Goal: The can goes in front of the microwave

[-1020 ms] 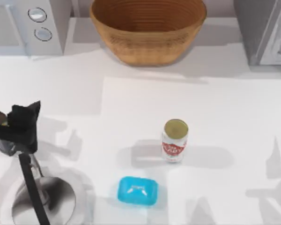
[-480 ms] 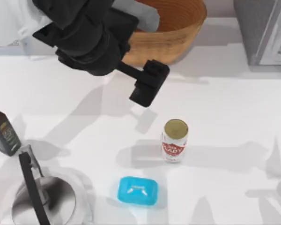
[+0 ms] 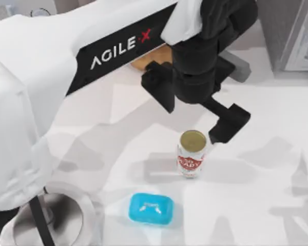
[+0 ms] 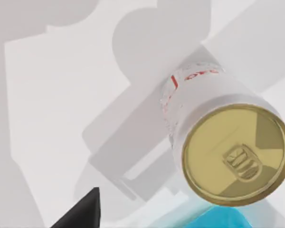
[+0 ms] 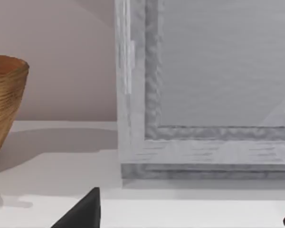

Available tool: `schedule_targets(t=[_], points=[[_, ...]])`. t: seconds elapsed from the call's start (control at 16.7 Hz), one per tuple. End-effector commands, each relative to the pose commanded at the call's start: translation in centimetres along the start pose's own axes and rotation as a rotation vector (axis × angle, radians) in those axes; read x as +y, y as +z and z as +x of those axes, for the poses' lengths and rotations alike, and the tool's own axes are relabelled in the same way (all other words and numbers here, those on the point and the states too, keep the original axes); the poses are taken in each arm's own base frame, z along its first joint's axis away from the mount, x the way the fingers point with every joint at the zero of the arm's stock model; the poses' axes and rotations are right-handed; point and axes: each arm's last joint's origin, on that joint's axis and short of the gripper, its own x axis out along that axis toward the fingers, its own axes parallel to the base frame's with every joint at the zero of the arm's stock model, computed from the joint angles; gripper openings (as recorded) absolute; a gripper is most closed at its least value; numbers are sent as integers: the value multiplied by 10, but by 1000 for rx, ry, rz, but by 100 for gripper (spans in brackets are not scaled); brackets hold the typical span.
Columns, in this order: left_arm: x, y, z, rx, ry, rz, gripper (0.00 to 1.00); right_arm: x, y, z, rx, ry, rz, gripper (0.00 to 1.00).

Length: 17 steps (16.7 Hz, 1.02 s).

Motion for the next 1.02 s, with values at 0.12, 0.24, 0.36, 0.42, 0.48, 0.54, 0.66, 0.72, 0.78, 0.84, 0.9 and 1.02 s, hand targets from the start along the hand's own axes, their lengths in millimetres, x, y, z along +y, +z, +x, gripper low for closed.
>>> schedule_targets(t=[0.12,0.24,0.36,0.42,0.48,0.54,0.66,0.72,0.78,0.84,0.9,1.02], points=[[-5,7,15,55,13,11,100,0,0,0,0,0,0,100],[-7,10,23,80,19,15,100,0,0,0,0,0,0,100],[-7,10,23,80,19,15,100,0,0,0,0,0,0,100],[-7,10,23,80,19,15,100,0,0,0,0,0,0,100],[-7,10,23,80,19,15,100,0,0,0,0,0,0,100],[-5,10,23,80,17,9,100,0,0,0,0,0,0,100],[-6,10,27,80,19,14,100,0,0,0,0,0,0,100],[-6,10,33,80,19,15,100,0,0,0,0,0,0,100],[-6,9,42,80,19,14,100,0,0,0,0,0,0,100],[-6,9,52,79,19,14,100,0,0,0,0,0,0,100],[-6,8,63,78,19,14,100,0,0,0,0,0,0,100],[-6,6,78,79,19,14,100,0,0,0,0,0,0,100]])
